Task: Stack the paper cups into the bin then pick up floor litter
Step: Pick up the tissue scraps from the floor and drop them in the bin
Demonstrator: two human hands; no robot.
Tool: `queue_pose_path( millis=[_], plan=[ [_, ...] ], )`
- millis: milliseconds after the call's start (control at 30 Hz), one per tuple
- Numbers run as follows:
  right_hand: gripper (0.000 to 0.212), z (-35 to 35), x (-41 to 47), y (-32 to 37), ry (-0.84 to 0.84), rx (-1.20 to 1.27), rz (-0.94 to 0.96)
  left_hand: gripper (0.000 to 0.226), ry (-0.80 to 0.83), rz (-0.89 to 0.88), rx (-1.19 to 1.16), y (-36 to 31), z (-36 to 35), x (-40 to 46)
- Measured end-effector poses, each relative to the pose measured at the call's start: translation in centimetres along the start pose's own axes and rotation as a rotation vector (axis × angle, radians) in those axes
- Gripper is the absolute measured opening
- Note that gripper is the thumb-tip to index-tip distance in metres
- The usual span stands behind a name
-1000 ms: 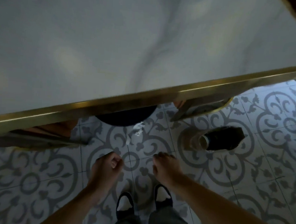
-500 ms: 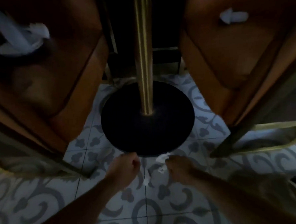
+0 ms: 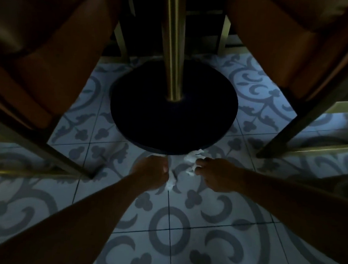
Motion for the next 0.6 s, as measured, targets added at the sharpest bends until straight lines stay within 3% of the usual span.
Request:
queue_pose_path(
  millis=[167,400,600],
  plan=[
    [0.053,-0.3,1.4,-0.6,0.001,-0.017,0.012,0.040,0.210,-0.124,0.081,-0.1,-3.7,1.8],
    [0.058,-2.1,1.1,0.1,0.145,-0.087,-0.008,0.055,0.231,-0.150,0.021,-1.2,-6.1,1.7],
    [0.060,-1.3,1.6,0.0,0.092,-0.072,-0.027,0.057,0.225,-0.176,0.134,-1.3,-6.5,2.0]
  ],
)
Point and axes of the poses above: each hand's wrist, its own x-axis towards the middle knuckle, its own z-axis out of the back of the hand, y = z × x, the point moved 4 cm from there along x, towards the middle knuckle, and after that the axes turned 7 degrees about x, right-handed, at the moved point
